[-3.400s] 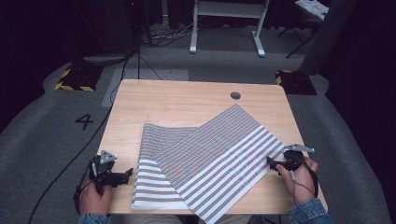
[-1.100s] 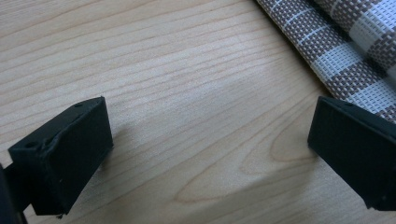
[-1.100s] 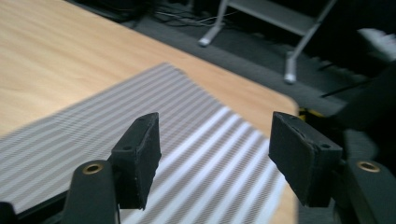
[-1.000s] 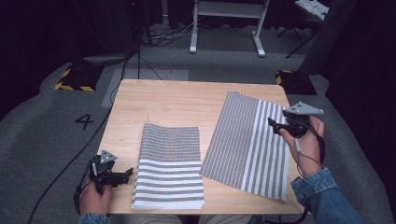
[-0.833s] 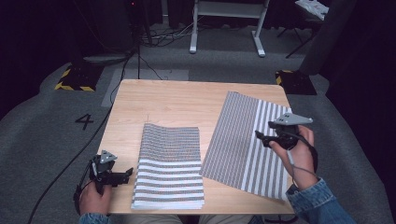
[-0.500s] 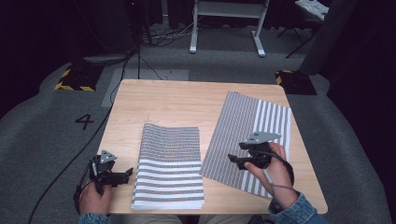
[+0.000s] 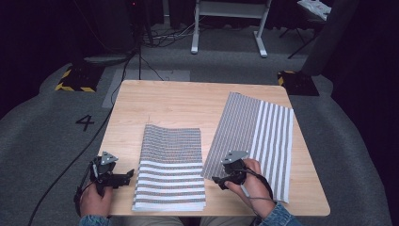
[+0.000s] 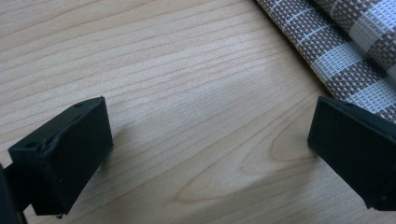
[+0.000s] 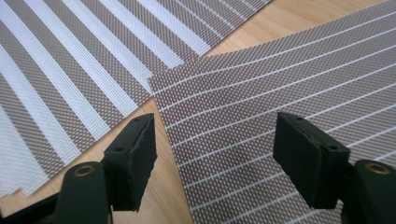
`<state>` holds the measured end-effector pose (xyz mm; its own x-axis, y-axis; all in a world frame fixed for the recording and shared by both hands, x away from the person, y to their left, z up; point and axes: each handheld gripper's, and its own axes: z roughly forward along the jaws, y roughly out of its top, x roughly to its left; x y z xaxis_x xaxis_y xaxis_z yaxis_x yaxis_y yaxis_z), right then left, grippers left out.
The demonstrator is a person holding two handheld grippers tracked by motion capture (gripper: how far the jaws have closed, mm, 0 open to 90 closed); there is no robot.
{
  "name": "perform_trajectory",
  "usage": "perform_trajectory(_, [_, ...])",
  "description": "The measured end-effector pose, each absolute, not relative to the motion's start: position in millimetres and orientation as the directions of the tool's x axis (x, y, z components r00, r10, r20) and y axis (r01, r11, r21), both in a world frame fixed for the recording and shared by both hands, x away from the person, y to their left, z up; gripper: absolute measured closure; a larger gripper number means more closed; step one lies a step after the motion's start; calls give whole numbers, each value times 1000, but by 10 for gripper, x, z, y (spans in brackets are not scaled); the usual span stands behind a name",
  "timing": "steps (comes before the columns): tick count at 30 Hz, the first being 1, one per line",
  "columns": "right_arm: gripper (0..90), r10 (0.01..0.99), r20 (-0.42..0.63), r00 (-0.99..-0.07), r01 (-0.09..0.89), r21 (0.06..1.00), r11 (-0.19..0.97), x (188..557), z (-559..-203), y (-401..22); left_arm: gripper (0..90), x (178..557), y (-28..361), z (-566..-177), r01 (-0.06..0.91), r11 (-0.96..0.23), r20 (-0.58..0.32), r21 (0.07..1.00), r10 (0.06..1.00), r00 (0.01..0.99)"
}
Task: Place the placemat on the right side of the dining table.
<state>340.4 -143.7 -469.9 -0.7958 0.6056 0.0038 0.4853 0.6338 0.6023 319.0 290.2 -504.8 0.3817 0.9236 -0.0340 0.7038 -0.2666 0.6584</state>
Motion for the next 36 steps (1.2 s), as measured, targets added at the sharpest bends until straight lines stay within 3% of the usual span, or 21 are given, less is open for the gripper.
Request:
perform_trajectory(7, [286, 597, -11, -802, 474, 595, 648, 3409, -4862, -1376, 0, 3190, 2902, -5048, 704, -267, -34, 658, 924, 382])
perform_trajectory(8, [328, 603, -13, -798, 477, 596, 645, 3410, -4858, -1380, 0, 3190, 2902, -5048, 704, -267, -33, 658, 924, 382])
perform_trajectory(14, [832, 592, -37, -805, 462, 587, 665, 3536, -4791, -1521, 0, 3190, 2902, -5048, 704, -267, -34, 658, 924, 382])
perform_trajectory(15, [856, 597, -21, -802, 473, 589, 655, 3543, -4761, -1539, 0, 3190, 2902, -5048, 704, -267, -34, 658, 924, 382])
perform_trajectory(23, [865, 581, -14, -814, 451, 616, 646, 3437, -4547, -1675, 0, 3190, 2902, -5048, 704, -267, -34, 658, 924, 382])
perform_trajectory(36, [839, 542, -26, -840, 440, 551, 709, 3158, -4549, -2141, 0, 3193, 2902, -5047, 705, -268, -33, 657, 924, 382])
